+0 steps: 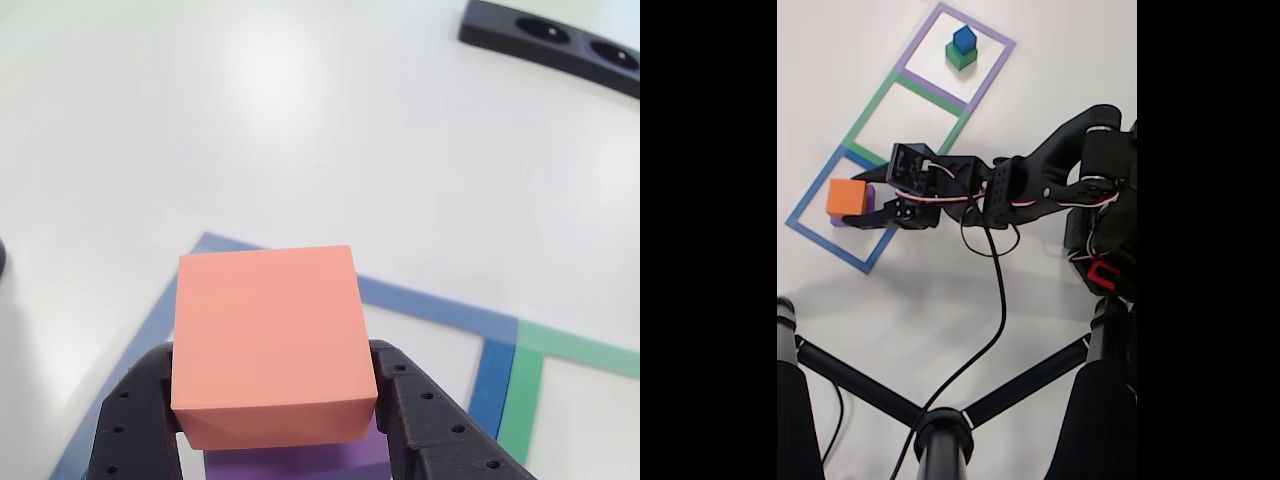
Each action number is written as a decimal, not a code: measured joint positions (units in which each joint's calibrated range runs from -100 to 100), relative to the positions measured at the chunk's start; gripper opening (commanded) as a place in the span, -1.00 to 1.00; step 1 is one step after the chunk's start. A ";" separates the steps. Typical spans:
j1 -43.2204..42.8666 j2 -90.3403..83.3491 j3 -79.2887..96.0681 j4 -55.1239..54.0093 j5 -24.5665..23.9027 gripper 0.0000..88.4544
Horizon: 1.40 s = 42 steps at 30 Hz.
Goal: Tower of hanoi
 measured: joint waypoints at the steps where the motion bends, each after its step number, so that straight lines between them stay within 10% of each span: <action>1: -0.08 0.51 0.00 -0.32 0.00 -0.82; 42: 0.00 7.68 -2.44 -8.03 0.00 -0.55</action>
